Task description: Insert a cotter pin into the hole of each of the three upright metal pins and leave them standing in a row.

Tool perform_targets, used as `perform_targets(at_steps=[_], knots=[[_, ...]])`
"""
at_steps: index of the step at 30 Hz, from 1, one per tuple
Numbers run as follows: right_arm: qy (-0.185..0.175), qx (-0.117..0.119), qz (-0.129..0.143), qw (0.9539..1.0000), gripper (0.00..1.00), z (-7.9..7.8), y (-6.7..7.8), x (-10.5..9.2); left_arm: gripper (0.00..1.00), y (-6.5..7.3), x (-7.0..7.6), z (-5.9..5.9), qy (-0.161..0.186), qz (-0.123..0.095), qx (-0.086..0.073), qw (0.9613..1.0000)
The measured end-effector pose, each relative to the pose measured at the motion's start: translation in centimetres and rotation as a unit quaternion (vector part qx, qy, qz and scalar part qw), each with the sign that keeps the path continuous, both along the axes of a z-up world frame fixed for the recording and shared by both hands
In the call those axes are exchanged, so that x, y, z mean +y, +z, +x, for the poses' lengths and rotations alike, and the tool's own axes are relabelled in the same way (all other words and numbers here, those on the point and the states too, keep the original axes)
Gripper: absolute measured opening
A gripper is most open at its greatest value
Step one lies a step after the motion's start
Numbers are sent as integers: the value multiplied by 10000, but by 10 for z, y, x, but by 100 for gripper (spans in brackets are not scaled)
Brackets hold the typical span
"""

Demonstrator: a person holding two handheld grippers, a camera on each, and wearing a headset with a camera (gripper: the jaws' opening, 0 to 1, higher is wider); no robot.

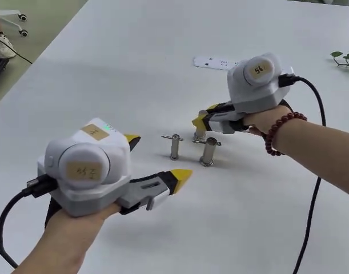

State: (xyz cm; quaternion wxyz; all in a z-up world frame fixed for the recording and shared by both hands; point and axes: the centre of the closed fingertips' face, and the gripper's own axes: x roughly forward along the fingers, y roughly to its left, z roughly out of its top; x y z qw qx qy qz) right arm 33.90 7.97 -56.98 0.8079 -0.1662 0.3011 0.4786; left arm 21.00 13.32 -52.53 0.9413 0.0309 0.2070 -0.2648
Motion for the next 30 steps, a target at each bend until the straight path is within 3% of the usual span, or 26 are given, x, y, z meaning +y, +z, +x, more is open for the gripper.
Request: perform_targets(at_steps=[16, 19, 25, 30], knots=[[-145, -10, -147, 9998, 8, -30, 1, -51, 65, 1, -2, 0, -44, 17, -27, 10000], [-14, -101, -310, 9995, 8, -37, 1, -59, 65, 2, -2, 0, -48, 31, -58, 10000], [165, -150, -407, 9989, 8, -57, 4, -66, 65, 3, -2, -1, -60, 43, -70, 9999], [279, -97, -326, 9990, 8, -75, 5, -68, 65, 2, -2, -1, -54, 49, -64, 10000]])
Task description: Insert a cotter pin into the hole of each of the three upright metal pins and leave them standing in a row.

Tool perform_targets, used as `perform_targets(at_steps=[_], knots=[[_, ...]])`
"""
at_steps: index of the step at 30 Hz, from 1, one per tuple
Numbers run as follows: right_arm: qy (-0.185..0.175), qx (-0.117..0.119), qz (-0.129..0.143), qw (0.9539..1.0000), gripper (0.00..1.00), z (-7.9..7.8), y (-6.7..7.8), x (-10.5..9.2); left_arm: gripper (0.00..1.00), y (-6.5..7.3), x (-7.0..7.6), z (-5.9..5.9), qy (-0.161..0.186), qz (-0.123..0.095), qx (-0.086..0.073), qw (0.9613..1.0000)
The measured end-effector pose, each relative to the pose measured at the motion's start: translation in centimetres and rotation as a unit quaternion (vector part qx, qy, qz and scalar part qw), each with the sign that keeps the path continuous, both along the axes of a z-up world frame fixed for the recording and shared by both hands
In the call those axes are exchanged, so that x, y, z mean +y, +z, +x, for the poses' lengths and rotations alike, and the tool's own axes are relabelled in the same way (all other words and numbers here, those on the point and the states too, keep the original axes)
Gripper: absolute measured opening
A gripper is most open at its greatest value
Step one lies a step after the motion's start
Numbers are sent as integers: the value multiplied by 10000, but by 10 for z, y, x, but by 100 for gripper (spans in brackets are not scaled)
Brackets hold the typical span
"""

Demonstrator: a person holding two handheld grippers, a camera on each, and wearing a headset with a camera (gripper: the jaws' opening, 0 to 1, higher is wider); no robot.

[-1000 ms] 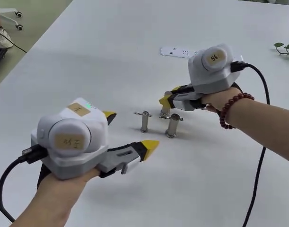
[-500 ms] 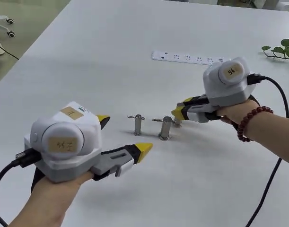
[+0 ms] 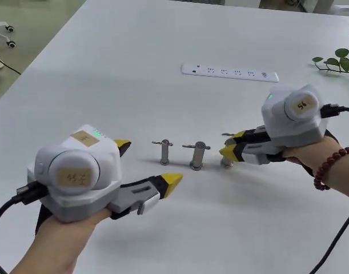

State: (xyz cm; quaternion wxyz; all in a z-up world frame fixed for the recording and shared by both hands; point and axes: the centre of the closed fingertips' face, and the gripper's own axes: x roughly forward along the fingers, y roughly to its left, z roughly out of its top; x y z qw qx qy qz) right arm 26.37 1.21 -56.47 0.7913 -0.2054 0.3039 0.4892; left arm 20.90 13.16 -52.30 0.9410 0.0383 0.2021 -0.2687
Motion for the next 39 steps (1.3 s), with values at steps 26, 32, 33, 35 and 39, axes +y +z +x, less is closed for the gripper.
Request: perform_targets(at_steps=[26, 32, 33, 35, 39], knots=[[696, 107, 217, 9973, 8, -44, -3, 37, 64, 0, -1, -2, -54, 7, 3, 10000], [688, 105, 236, 9973, 9, -45, -6, 40, 64, 0, -1, -2, -56, 17, 1, 10000], [685, 105, 240, 9973, 9, -45, -6, 41, 64, 0, -1, -2, -56, 21, 1, 10000], [670, 115, 247, 9974, 9, -45, -8, 41, 64, 0, -1, -2, -58, 28, 9, 10000], [633, 114, 269, 9976, 9, -45, -9, 40, 64, 0, -2, -2, -64, 31, 7, 10000]])
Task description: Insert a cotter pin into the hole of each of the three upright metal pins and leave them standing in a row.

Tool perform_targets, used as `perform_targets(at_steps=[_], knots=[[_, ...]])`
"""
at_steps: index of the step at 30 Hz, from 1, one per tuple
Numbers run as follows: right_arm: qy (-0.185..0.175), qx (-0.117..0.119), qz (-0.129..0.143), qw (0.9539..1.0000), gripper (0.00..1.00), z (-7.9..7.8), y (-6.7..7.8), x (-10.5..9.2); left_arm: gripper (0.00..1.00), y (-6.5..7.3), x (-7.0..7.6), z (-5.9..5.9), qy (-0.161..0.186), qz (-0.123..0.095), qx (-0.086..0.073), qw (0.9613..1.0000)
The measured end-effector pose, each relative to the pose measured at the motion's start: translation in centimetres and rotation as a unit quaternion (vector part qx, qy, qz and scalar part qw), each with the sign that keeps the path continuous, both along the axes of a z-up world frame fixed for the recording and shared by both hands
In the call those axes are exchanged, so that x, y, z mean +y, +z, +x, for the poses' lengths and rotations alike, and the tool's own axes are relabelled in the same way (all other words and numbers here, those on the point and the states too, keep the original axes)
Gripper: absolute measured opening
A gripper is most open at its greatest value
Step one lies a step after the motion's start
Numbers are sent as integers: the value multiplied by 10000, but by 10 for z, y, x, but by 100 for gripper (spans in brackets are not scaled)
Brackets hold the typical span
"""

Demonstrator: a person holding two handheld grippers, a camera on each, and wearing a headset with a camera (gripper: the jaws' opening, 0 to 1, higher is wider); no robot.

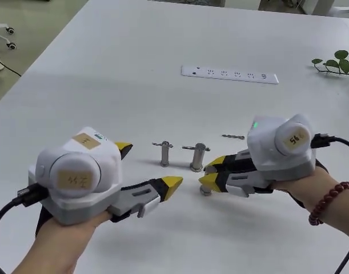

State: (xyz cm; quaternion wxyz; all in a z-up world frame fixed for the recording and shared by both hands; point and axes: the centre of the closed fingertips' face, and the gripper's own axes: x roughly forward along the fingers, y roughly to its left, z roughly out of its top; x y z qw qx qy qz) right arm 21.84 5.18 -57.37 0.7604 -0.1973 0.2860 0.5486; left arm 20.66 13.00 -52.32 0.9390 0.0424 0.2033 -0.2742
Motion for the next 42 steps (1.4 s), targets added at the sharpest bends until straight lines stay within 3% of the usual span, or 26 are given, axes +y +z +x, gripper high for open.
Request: perform_targets(at_steps=[6, 18, 27, 30, 38, 42], knots=[[30, -108, -7, 9999, 9, 0, 0, -1, 64, -1, -3, -1, -54, 18, 2, 10000], [-93, 56, 98, 9999, 16, -4, -2, -5, 65, -2, -2, -2, -55, 29, 31, 10000], [-286, 220, 295, 9989, 18, -2, 14, -16, 68, -1, -4, -1, -55, -1, 21, 10000], [-424, 387, 389, 9976, 19, 1, 20, -19, 68, -1, -4, -1, -68, -6, 16, 10000], [-640, 395, 626, 9952, 20, 13, 39, -19, 72, -1, -5, -1, -67, -12, 17, 10000], [-703, 261, 426, 9963, 20, 25, 38, -26, 74, -1, -5, -2, -81, -26, 15, 10000]])
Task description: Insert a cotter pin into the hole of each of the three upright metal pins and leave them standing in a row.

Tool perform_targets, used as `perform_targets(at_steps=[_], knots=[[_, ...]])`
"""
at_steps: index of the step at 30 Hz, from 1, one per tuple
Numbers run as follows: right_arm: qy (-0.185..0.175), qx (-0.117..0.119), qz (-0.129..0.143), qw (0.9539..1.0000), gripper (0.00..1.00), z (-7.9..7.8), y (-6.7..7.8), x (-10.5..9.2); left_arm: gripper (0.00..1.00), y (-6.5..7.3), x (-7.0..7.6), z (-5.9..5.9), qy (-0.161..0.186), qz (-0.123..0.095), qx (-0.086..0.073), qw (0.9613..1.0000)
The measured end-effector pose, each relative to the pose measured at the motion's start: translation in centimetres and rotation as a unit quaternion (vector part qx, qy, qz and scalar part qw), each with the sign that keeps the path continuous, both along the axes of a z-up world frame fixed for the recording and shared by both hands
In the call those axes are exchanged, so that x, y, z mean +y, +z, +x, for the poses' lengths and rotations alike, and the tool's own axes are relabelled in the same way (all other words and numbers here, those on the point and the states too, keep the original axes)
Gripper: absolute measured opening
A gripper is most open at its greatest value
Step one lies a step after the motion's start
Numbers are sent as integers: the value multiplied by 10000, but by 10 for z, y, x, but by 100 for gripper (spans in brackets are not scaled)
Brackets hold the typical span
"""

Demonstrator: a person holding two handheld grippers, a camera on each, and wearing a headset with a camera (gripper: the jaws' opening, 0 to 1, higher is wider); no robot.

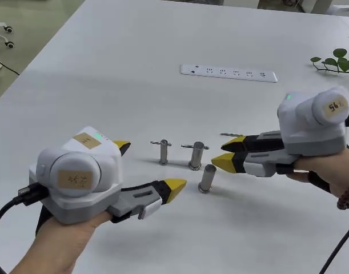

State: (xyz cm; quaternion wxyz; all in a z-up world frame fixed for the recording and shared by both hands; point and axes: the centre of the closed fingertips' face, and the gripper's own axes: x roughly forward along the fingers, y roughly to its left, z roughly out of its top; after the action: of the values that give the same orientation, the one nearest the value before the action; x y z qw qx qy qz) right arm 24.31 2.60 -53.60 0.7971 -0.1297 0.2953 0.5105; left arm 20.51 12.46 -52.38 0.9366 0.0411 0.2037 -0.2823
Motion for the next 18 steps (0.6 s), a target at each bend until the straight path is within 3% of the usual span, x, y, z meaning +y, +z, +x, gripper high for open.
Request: perform_targets(at_steps=[5, 13, 18], knots=[[-120, -22, -223, 9997, 20, 20, -3, -11, 78, 3, -3, 1, -3, -153, -40, 9999], [-251, -81, -582, 9980, 20, 48, -12, -26, 82, 1, -4, 1, -24, -96, -19, 9999], [-370, -79, -924, 9950, 20, 68, -28, -38, 86, 1, -7, 0, -72, -125, -16, 9999]])
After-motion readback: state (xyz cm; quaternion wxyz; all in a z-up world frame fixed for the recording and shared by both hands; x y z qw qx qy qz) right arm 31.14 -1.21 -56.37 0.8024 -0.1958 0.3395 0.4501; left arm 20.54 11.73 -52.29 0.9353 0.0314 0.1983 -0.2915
